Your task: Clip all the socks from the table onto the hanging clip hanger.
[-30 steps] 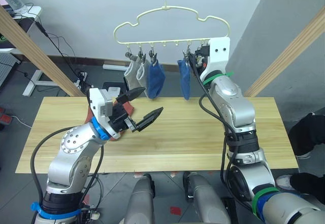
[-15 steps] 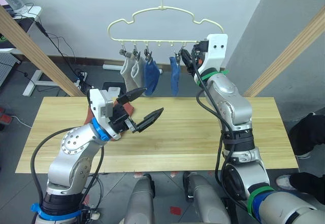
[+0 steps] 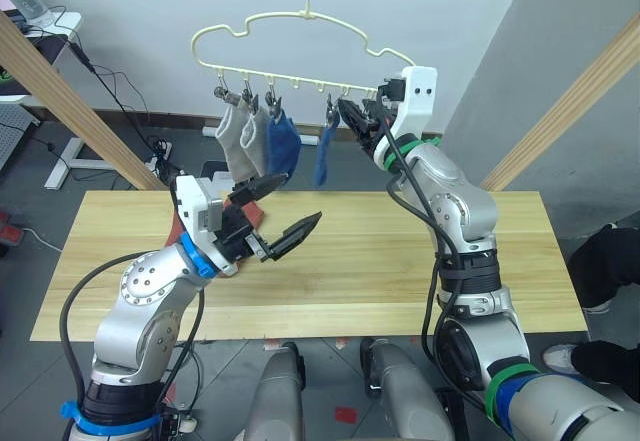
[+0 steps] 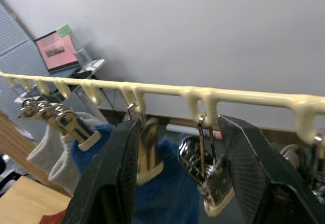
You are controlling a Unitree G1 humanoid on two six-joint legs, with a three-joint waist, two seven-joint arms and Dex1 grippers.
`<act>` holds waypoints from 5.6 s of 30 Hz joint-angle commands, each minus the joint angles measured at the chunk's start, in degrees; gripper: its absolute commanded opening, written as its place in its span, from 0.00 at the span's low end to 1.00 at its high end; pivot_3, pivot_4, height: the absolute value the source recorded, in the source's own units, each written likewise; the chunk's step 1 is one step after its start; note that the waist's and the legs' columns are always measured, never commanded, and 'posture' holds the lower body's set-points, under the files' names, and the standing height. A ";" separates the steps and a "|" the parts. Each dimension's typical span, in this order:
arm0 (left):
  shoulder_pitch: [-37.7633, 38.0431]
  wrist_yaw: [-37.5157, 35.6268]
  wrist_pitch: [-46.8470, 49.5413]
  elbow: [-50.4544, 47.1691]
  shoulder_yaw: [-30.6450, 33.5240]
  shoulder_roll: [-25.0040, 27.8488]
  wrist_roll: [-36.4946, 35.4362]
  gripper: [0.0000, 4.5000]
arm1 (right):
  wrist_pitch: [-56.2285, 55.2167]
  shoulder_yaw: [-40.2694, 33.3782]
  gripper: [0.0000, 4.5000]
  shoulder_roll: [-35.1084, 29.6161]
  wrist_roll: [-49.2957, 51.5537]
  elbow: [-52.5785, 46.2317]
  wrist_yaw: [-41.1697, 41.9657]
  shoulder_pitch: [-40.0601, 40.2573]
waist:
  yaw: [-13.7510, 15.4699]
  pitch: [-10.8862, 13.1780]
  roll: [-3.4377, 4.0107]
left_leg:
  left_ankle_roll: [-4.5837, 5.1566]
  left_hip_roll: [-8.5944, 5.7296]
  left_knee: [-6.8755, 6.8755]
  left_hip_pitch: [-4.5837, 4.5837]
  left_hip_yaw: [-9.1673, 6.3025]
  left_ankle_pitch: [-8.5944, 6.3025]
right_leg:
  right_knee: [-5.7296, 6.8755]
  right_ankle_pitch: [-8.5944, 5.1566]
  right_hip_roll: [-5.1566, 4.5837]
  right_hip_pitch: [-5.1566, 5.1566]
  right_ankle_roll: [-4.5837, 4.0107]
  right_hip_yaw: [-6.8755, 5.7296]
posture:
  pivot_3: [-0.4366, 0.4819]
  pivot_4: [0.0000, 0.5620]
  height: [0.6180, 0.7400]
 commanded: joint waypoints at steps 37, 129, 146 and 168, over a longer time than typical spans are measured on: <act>0.52 0.70 1.37 -3.49 0.24 0.23 -0.57 1.00 | 0.84 8.87 0.55 -9.11 -11.22 -22.87 -5.17 15.88 | -0.45 0.00 0.00 | -0.01 0.06 0.00 0.07 0.02 0.00 | 0.03 -0.07 0.08 0.00 0.12 0.05 | 0.45 0.60 1.00; -0.31 0.59 1.85 -4.16 -0.43 -0.30 0.03 1.00 | -4.58 5.03 0.20 3.46 -20.89 -7.05 -18.32 5.20 | 0.03 -0.01 0.00 | -0.01 0.01 0.02 0.06 0.02 0.00 | 0.03 0.11 0.03 0.03 -0.18 0.02 | 0.46 0.57 1.00; 0.23 0.44 1.70 -4.27 -0.26 -0.34 0.13 1.00 | -4.61 4.95 0.48 3.97 -20.74 -6.96 -18.17 3.89 | 0.04 -0.01 0.00 | -0.01 0.01 0.02 0.06 0.02 0.00 | 0.04 0.11 0.03 0.03 -0.18 0.02 | 0.47 0.57 1.00; 0.88 0.18 1.55 -4.66 -0.41 -0.38 0.13 1.00 | -4.84 5.12 0.44 4.91 -20.28 -7.30 -18.16 2.67 | 0.04 -0.01 0.00 | -0.01 0.01 0.02 0.06 0.02 0.00 | 0.03 0.11 0.03 0.03 -0.18 0.01 | 0.47 0.56 1.00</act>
